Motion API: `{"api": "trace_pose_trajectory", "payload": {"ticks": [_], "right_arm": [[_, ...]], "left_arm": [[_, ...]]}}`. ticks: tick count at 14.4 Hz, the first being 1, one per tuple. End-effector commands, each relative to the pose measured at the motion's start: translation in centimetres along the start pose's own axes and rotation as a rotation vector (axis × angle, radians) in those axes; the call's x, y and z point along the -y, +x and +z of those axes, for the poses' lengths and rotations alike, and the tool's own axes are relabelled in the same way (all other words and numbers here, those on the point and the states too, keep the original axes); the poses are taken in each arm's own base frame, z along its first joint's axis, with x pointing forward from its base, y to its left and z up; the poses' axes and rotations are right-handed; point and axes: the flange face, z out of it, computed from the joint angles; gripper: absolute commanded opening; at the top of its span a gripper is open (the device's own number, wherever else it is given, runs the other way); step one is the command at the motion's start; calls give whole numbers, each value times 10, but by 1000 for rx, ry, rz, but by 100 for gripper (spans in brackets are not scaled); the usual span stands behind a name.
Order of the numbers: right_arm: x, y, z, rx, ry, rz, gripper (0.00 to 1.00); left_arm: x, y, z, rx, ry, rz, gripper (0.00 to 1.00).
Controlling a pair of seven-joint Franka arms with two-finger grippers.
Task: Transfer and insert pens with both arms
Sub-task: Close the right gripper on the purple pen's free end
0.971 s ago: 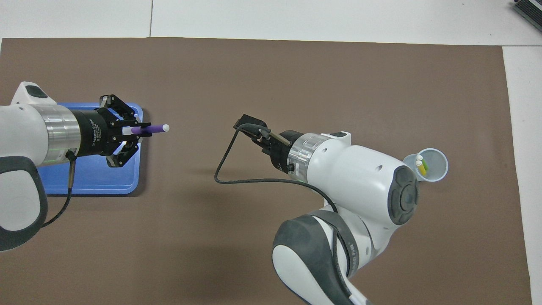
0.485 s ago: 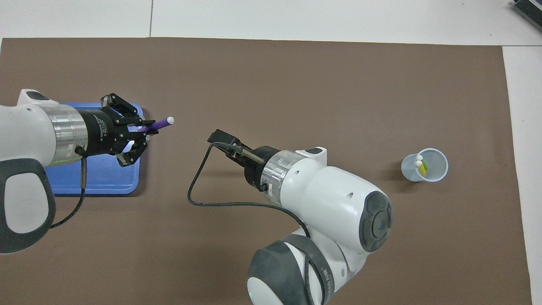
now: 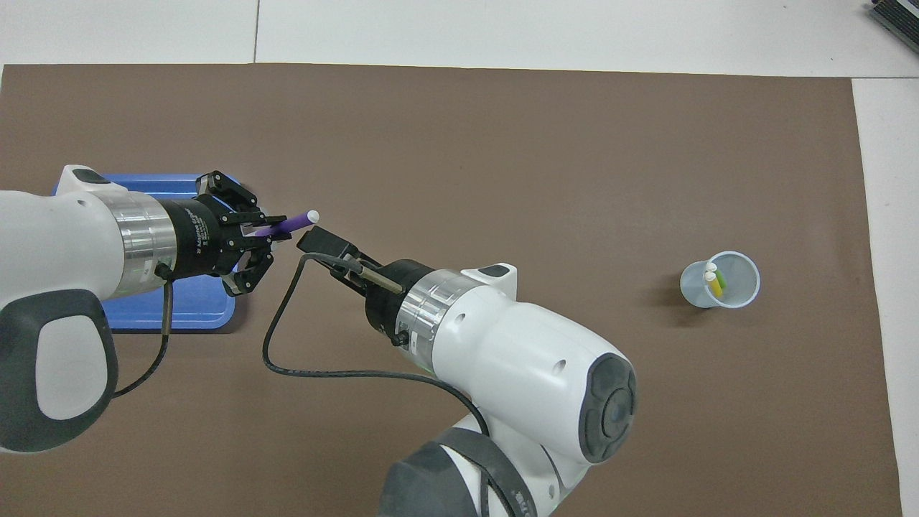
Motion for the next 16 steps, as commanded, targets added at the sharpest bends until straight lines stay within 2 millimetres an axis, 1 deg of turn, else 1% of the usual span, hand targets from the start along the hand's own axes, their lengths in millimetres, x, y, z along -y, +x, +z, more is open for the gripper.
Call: {"api": "trace_pose_trajectory", "payload": {"ticks": [1, 4, 5, 6, 7, 10, 11, 12, 15, 16], "right_arm": [[12, 15, 17, -2, 29, 17, 100], [2, 15, 35, -10, -4, -26, 99], [-2, 15, 40, -14, -10, -35, 93], [-7, 16, 42, -14, -19, -36, 88], [-7, 16, 42, -14, -19, -35, 82], [-7, 15, 43, -11, -18, -29, 74], [-7, 15, 43, -11, -18, -26, 68], [-6, 12, 42, -9, -17, -21, 66], [-7, 4, 44, 2, -25, -25, 66], [-7, 4, 43, 1, -24, -26, 64]], "left_arm": [[15, -4, -4, 12, 13, 31, 0], [16, -4, -7, 12, 16, 35, 0], [17, -4, -7, 12, 18, 35, 0], [17, -4, -7, 12, 18, 35, 0], [17, -4, -7, 12, 18, 35, 0], [17, -5, -9, 13, 17, 38, 0], [18, -4, -10, 12, 21, 37, 0], [17, -4, -10, 12, 20, 36, 0], [18, -3, -10, 11, 22, 36, 0], [18, -3, -10, 11, 22, 36, 0]]}}
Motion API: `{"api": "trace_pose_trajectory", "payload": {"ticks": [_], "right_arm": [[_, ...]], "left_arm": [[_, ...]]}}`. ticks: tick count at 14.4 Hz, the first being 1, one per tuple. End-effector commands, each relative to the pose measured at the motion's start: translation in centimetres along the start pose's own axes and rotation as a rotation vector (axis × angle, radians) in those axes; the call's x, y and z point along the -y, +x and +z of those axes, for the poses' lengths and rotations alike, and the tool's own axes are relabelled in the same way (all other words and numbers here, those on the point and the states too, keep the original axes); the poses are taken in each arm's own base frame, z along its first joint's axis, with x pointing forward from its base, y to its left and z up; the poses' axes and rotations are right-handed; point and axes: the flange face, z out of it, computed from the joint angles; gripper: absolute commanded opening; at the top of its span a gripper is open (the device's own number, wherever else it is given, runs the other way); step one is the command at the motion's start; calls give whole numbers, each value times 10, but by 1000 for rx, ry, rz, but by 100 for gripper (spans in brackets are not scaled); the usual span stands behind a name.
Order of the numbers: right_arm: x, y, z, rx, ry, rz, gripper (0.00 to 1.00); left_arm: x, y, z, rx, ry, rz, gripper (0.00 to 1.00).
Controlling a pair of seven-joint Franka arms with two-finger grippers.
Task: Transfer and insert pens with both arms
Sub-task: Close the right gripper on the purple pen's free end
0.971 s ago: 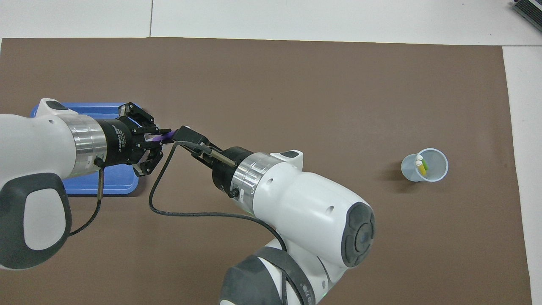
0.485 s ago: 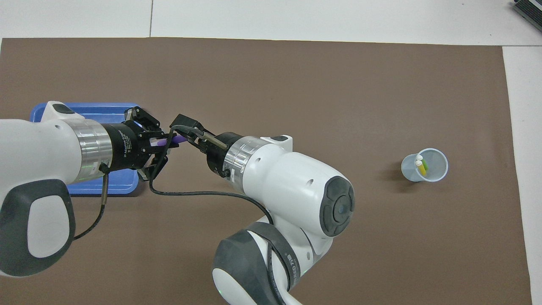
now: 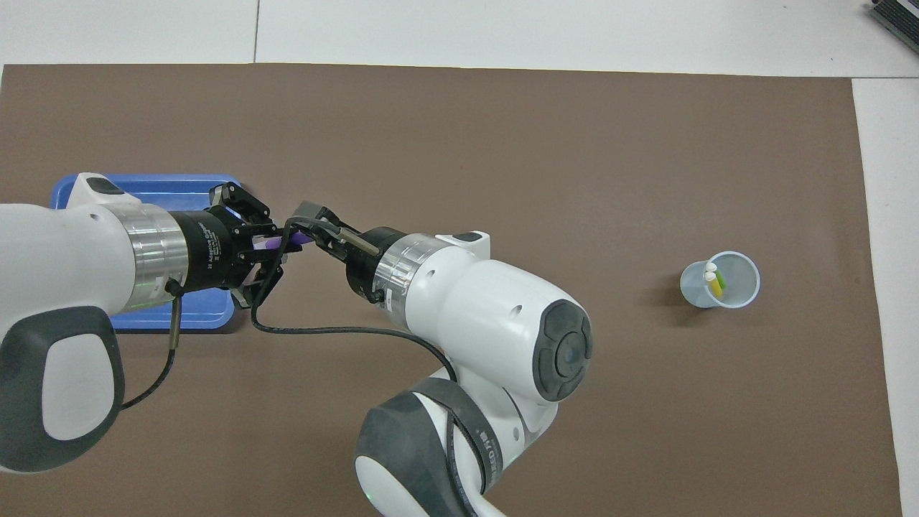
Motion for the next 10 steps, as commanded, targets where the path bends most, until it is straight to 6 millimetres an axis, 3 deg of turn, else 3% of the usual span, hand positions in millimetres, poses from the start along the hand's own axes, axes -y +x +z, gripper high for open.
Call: {"api": "trace_pose_trajectory", "payload": {"ticks": [1, 8, 10], "right_arm": [[3, -5, 1, -5, 10, -4, 54], [2, -4, 2, -6, 9, -2, 5], [2, -3, 1, -9, 10, -1, 0]], "left_arm": [[9, 3, -6, 9, 11, 8, 0], [8, 5, -10, 9, 7, 4, 0], [8, 6, -11, 8, 7, 1, 0]]}}
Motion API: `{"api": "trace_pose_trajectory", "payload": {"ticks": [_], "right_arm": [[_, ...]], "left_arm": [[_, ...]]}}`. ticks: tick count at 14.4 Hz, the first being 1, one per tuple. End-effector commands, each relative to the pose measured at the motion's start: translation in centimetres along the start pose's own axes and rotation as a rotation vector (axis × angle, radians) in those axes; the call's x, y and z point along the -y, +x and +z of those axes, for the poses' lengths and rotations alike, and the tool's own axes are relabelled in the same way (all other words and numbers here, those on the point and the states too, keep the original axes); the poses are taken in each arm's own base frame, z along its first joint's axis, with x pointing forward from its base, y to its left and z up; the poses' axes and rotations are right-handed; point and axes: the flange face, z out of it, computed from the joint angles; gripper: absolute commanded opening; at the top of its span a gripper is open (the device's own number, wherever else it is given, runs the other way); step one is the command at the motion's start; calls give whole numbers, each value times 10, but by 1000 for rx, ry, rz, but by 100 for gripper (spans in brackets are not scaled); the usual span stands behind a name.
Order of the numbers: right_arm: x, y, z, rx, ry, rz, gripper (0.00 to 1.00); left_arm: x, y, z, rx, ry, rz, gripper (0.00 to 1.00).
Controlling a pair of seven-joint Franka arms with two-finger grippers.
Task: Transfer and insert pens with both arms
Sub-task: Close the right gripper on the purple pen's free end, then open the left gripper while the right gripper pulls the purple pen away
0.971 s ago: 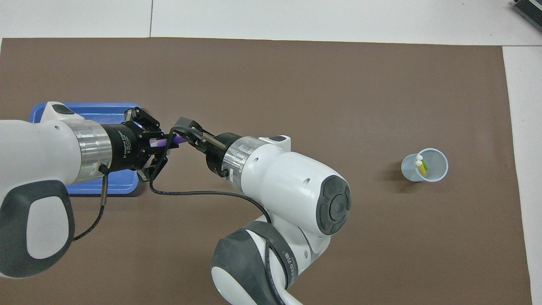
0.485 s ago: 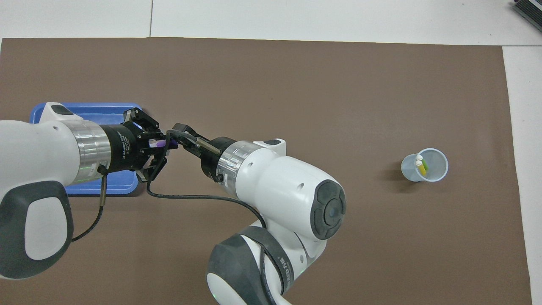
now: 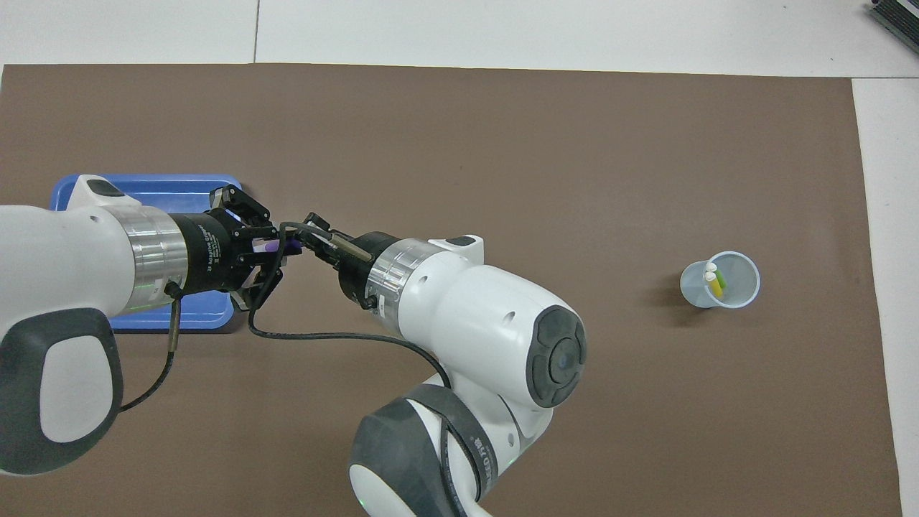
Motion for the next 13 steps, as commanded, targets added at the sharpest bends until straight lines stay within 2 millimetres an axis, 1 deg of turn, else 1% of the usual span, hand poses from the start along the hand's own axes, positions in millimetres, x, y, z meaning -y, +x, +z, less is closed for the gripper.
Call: {"api": "trace_pose_trajectory", "payload": {"ticks": [1, 4, 5, 6, 7, 8, 10, 13], "right_arm": [[-1, 3, 1, -14, 5, 4, 0], [-1, 3, 1, -14, 5, 4, 0], [-1, 4, 1, -15, 5, 5, 0], [-1, 5, 1, -17, 5, 6, 0], [-1, 6, 0, -17, 4, 7, 0], [-2, 8, 0, -19, 4, 8, 0], [-8, 11, 2, -20, -10, -1, 0], [-26, 30, -2, -24, -64, -73, 0]], "left_arm": [[7, 5, -9, 10, 2, 2, 0], [8, 6, -9, 8, 11, 9, 0], [8, 5, -9, 8, 9, 24, 6], [7, 6, -10, 8, 9, 30, 54], [7, 7, -10, 8, 8, 24, 96], [7, 7, -10, 8, 8, 29, 100], [7, 7, -10, 8, 8, 27, 100], [6, 8, -11, 8, 7, 50, 100]]}}
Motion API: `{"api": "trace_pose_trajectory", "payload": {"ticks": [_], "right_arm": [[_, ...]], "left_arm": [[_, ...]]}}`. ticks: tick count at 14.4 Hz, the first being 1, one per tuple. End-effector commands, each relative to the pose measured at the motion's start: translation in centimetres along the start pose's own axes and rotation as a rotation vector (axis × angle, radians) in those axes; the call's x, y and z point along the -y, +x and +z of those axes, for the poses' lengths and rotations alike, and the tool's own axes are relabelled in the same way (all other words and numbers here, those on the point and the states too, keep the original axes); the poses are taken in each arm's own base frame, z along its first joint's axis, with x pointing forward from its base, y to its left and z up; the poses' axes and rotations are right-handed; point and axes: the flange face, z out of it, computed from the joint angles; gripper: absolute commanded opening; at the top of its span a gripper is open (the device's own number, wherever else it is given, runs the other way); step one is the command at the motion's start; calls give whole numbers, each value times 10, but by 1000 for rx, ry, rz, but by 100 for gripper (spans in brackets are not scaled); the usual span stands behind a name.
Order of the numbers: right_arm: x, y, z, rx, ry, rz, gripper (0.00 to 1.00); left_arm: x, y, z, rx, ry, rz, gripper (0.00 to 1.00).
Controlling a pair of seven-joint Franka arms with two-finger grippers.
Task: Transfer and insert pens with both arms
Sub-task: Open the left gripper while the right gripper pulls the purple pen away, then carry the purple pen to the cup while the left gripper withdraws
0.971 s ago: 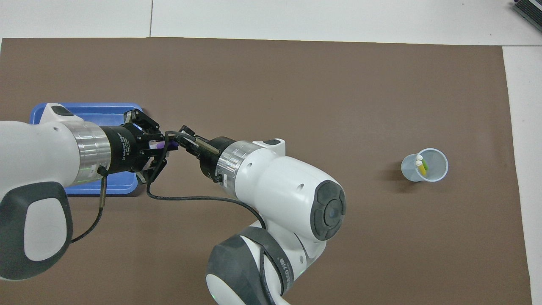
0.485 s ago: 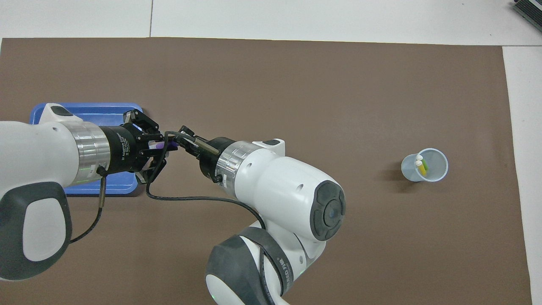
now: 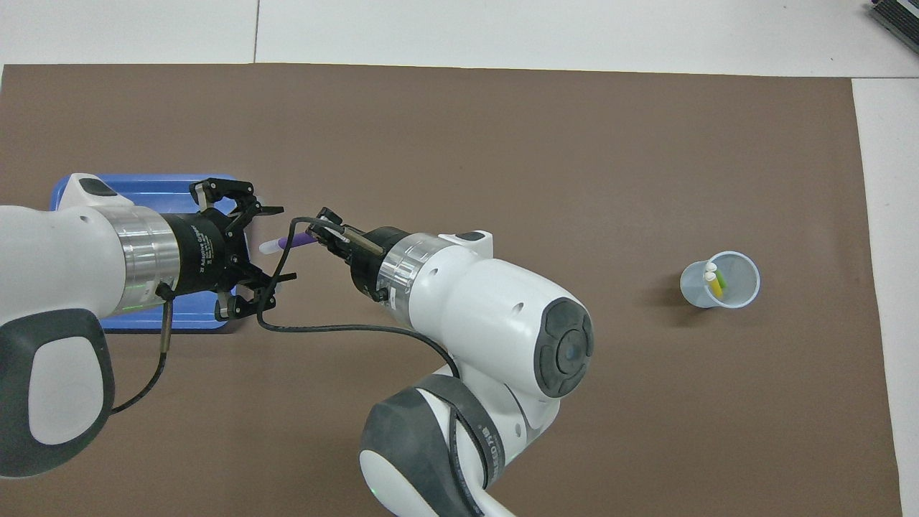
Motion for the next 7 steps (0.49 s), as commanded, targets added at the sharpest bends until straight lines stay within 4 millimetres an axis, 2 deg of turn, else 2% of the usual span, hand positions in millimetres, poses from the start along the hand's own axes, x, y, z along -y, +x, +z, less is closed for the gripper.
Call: {"api": "trace_pose_trajectory", "payload": {"ticks": [1, 3, 6, 7], "right_arm": [[-21, 22, -5, 6, -74, -110, 0], [-32, 45, -10, 27, -127, -167, 0], [-54, 80, -23, 46, -267, -298, 0], [-60, 91, -29, 50, -330, -358, 0]], "left_arm": [[7, 6, -7, 8, 9, 89, 100], [9, 15, -9, 3, 48, 265, 100], [10, 46, -19, 14, 127, 611, 100], [8, 62, -24, 19, 146, 678, 100]]}}
